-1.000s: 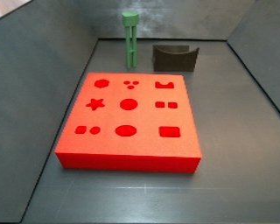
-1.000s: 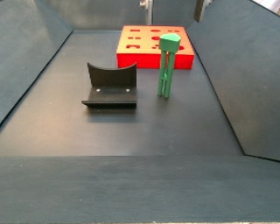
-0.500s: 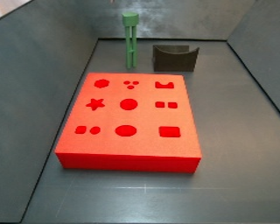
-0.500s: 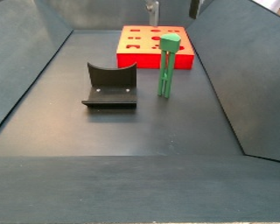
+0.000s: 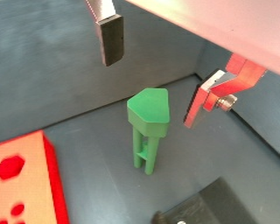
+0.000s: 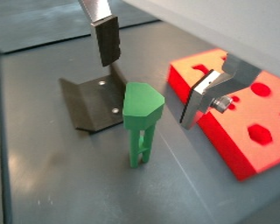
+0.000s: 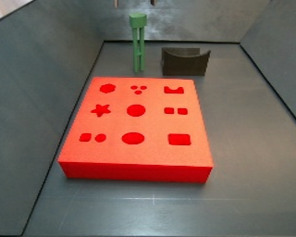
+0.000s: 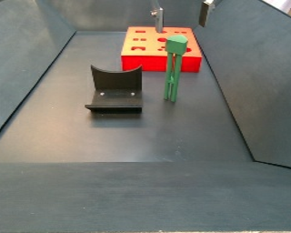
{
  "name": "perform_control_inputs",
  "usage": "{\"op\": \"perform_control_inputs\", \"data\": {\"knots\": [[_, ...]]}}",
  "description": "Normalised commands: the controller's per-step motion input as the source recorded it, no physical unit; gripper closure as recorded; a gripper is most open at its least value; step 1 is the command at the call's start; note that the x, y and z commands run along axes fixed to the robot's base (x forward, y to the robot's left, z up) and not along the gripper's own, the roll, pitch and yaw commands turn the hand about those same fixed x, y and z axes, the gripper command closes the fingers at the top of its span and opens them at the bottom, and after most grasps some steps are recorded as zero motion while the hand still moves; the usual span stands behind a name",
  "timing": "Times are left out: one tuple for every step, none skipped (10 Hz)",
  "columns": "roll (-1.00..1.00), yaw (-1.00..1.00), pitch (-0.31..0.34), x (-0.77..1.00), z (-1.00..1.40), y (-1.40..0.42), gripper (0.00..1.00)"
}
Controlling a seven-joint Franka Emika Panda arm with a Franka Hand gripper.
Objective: Pick up the 3 prong object. Move up. Move to above the board. Insert the 3 prong object.
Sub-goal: Pick up the 3 prong object.
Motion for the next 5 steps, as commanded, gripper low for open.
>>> {"op": "perform_control_inputs", "data": {"knots": [[0.0,-1.0,-0.02,0.0,-0.13,0.0,0.0],[0.0,-1.0,-0.021,0.0,-0.14,0.0,0.0],[0.0,-1.0,-0.021,0.0,-0.15,0.0,0.0],[0.0,-1.0,-0.02,0.0,-0.15,0.0,0.0],[0.0,-1.0,-0.017,0.0,-0.15,0.0,0.0]]}}
